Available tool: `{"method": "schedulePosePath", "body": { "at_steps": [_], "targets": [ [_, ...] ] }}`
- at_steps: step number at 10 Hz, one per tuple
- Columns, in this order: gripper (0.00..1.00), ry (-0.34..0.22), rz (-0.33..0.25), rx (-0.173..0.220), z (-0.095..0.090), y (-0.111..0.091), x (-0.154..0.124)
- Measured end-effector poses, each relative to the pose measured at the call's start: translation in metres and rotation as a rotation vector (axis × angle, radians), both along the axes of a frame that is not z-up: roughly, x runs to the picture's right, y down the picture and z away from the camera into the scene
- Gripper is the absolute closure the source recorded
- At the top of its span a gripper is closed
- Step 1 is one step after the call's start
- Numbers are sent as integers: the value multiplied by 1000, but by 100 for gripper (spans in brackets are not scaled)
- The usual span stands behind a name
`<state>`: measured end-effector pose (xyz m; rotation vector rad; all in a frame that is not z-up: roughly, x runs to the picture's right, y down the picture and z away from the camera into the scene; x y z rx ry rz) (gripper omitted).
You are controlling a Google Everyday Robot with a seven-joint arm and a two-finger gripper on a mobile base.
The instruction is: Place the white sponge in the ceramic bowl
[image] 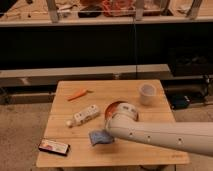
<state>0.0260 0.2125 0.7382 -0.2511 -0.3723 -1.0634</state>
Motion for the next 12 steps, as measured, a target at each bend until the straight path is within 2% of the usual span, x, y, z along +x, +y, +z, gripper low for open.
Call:
{"method": "schedulePosePath", "body": {
  "at_steps": [1,4,6,7,10,12],
  "targets": [
    [100,1,8,1,0,-3,2],
    [100,-14,65,-39,7,0,5],
    [100,-14,58,-25,6,-8,8],
    [100,-14,63,-32,2,-12,8],
    [100,-3,88,-40,8,-11,12],
    [100,4,86,-43,12,-22,16]
  ]
}}
